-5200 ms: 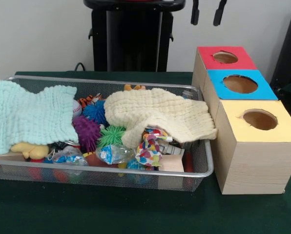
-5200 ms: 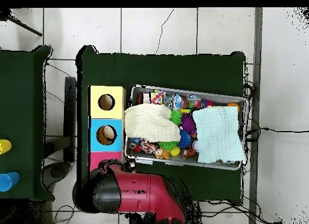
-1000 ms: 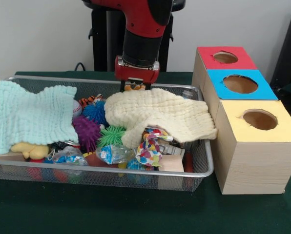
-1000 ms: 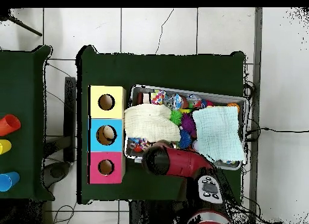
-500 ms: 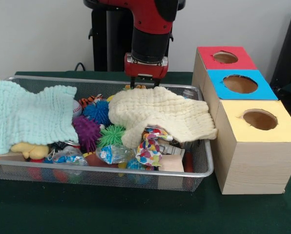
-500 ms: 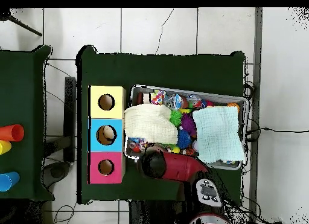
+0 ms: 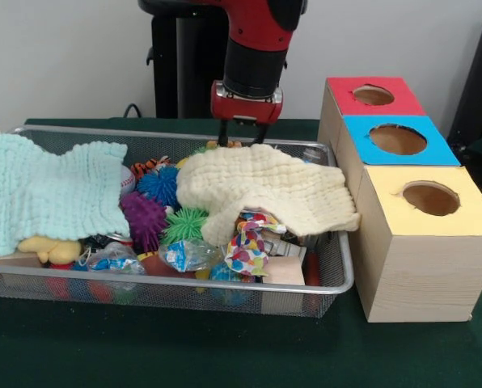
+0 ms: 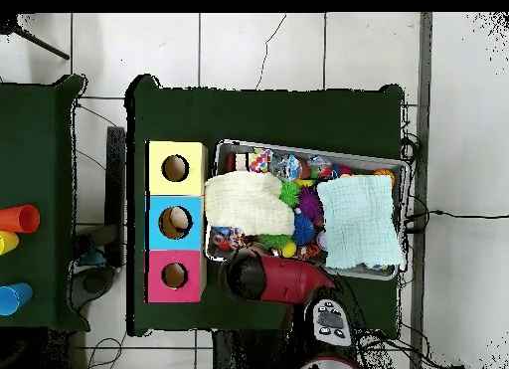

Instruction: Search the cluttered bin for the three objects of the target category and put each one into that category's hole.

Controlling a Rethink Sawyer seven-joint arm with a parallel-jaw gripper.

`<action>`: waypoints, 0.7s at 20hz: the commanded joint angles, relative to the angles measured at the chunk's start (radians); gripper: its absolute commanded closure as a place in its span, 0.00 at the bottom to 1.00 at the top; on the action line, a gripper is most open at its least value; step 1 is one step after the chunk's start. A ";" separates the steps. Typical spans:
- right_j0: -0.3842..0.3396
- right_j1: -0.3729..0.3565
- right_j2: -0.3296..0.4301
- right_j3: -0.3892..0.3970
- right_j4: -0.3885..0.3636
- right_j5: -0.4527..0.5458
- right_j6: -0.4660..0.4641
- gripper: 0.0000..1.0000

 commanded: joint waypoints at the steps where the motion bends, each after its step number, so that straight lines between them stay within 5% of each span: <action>1: 0.047 0.087 -0.037 -0.007 0.038 0.034 0.218 0.00; 14: 0.114 0.214 -0.110 -0.052 0.119 -0.048 0.244 0.00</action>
